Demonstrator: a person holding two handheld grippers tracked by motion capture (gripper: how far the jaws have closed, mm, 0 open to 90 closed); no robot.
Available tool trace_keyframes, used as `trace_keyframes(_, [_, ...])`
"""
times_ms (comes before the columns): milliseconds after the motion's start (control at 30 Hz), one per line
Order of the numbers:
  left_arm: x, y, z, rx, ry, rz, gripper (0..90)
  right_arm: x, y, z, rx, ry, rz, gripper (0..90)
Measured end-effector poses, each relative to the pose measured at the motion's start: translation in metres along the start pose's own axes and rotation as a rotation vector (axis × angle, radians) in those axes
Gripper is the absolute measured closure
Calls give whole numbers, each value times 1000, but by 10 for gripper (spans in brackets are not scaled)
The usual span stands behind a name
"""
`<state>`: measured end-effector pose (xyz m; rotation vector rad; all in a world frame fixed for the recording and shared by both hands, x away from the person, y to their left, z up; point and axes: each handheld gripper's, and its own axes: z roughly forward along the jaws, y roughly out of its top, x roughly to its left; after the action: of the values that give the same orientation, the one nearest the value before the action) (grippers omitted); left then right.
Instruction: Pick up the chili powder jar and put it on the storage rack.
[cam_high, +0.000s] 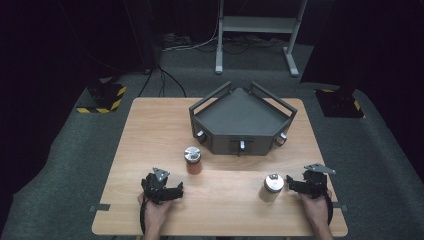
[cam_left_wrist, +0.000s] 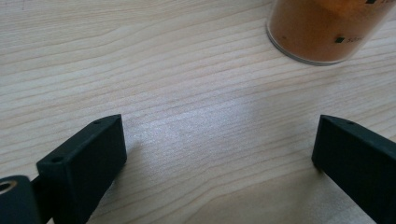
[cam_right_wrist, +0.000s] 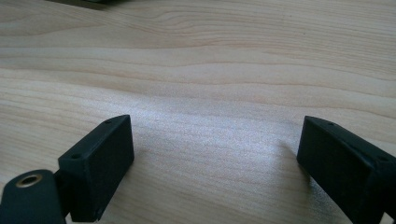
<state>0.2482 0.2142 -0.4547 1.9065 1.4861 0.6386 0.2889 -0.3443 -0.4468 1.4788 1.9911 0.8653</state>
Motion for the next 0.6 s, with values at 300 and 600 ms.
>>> trace_keyframes(300, [0,0,0,1,-5,5,21,1,0,0,1,-3,3,104])
trace_keyframes(600, [-1,0,-5,3,-23,30,8,1,0,0,2,-4,5,103])
